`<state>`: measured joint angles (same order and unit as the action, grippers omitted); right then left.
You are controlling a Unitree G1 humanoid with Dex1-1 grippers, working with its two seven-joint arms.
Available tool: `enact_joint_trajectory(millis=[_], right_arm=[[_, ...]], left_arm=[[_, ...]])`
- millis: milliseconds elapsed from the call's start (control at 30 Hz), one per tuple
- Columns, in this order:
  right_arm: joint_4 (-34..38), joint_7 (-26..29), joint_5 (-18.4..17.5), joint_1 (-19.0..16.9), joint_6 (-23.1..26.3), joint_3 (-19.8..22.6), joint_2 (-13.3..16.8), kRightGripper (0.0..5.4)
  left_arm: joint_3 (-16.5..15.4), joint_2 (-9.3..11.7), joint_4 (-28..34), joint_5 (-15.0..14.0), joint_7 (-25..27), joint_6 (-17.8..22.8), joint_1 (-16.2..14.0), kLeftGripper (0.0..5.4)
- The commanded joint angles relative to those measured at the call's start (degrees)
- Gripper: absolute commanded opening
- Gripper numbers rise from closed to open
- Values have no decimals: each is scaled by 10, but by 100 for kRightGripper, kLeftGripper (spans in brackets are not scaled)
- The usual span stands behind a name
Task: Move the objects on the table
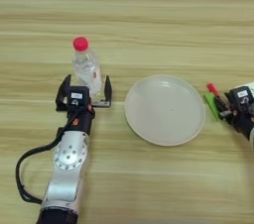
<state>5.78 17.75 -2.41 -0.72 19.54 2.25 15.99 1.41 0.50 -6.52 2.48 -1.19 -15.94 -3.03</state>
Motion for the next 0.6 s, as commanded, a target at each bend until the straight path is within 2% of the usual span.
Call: enact_joint_trajectory(millis=[33,367,600], right_arm=[[23,1,-7,-6,-8,1,0,225],[51,3,-15,-12,-20,-4,-3,322],[54,-9,-10,-9,-30,9,2,394]], left_arm=[[1,0,-1,6,-2,8,3,540],[0,0,-1,5,-2,8,2,540],[1,-1,-3,6,-3,7,4,540]])
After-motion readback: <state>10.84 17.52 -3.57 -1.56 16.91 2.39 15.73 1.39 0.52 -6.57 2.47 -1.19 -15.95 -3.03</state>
